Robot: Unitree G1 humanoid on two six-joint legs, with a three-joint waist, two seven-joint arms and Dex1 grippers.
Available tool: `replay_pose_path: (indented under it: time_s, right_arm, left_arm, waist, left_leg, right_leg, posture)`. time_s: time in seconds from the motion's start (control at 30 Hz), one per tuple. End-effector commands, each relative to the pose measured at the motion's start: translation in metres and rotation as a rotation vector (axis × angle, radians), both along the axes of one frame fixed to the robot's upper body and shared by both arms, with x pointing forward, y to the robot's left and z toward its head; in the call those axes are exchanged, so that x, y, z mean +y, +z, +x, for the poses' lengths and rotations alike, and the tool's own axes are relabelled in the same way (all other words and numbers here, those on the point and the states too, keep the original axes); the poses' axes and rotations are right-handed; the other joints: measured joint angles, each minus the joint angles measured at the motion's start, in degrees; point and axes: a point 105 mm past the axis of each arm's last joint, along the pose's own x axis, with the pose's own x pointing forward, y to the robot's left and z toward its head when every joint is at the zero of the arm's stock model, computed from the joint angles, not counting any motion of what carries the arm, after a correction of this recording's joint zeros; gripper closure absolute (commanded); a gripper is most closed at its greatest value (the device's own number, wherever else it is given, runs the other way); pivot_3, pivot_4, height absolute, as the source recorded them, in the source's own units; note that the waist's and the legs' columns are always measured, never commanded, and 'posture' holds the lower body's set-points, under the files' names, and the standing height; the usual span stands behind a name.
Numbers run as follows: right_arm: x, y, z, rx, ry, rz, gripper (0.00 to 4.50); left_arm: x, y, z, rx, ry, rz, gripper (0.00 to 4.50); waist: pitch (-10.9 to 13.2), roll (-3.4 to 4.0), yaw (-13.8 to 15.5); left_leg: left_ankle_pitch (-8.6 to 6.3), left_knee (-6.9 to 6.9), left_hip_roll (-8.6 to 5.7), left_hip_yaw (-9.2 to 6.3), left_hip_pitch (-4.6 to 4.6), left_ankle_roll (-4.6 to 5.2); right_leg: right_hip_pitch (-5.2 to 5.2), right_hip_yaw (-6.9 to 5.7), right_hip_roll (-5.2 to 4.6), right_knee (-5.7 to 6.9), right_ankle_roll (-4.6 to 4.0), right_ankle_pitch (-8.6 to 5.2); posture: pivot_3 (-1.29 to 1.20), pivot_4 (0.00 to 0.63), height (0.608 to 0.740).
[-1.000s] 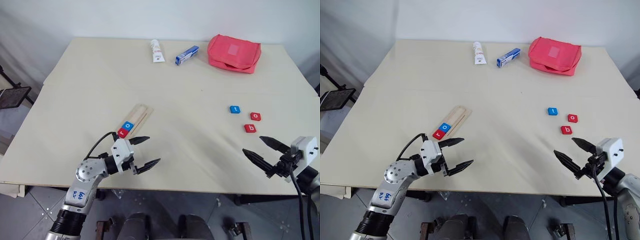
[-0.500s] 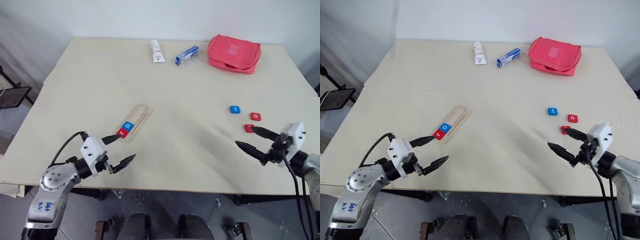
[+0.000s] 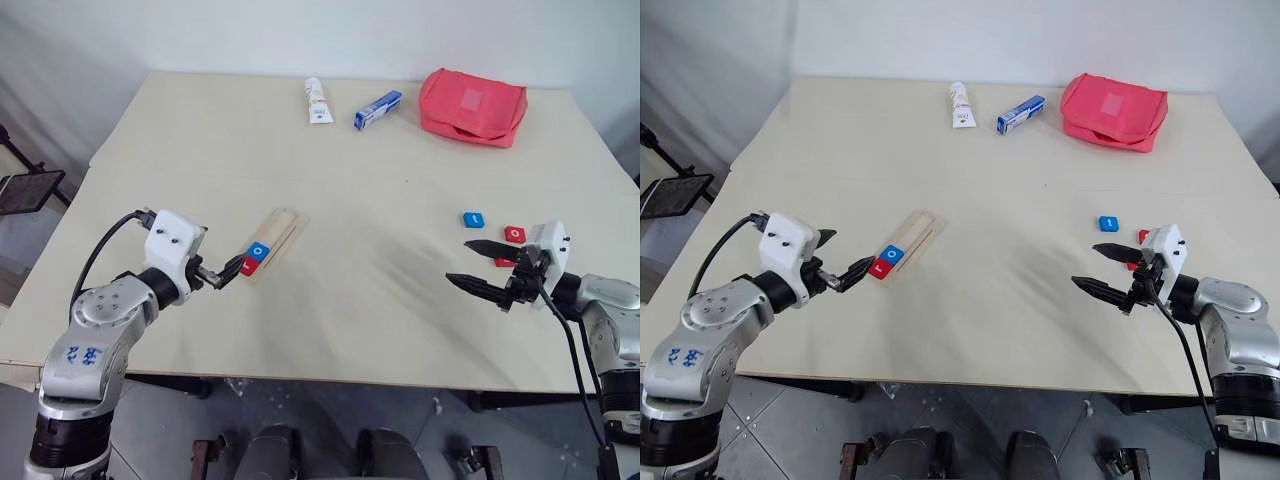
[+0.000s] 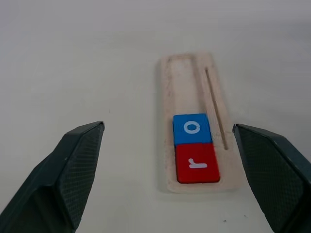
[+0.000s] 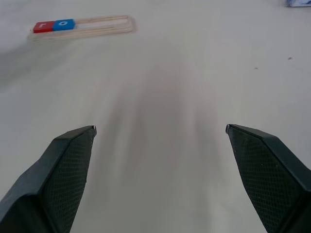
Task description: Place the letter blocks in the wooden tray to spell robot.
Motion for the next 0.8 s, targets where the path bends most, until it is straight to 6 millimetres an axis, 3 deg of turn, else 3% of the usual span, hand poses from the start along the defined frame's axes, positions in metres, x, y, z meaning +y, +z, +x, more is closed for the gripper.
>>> replay_pose_path:
  time_s: [0.03,0.17,0.8]
  right_arm:
    - [0.002,0.012,0.004,-0.045,0.025,-0.021,0.02]
    - [0.005,0.011,0.003,-0.042,0.042,-0.022,0.02]
    - [-0.006,0.009,-0.009,-0.032,0.001,-0.046,0.02]
  left_arm:
    - [-0.014,-0.001,0.016,0.07,0.048,0.061,0.0]
    - [-0.033,-0.003,0.022,0.121,0.015,0.057,0.0]
    - [-0.035,-0.033,0.032,0.288,0.042,0.092,0.0]
  waist:
    - [0.01,-0.02,0.16]
    - [0.02,-0.03,0.06]
    - [0.03,-0.05,0.15]
  left_leg:
    - [0.0,0.04,0.0,0.0,0.0,0.0]
    - [0.01,0.21,0.0,-0.04,-0.09,-0.02]
    - [0.0,0.28,-0.02,-0.12,-0.19,-0.03]
  right_leg:
    - [0.0,0.0,0.02,0.05,0.0,0.0]
    - [-0.02,0.02,0.03,0.09,0.0,0.0]
    - [-0.12,0.03,0.03,0.2,0.0,0.0]
  posture:
    - [0.0,0.15,0.74]
    - [0.0,0.15,0.74]
    - [0.0,0.15,0.74]
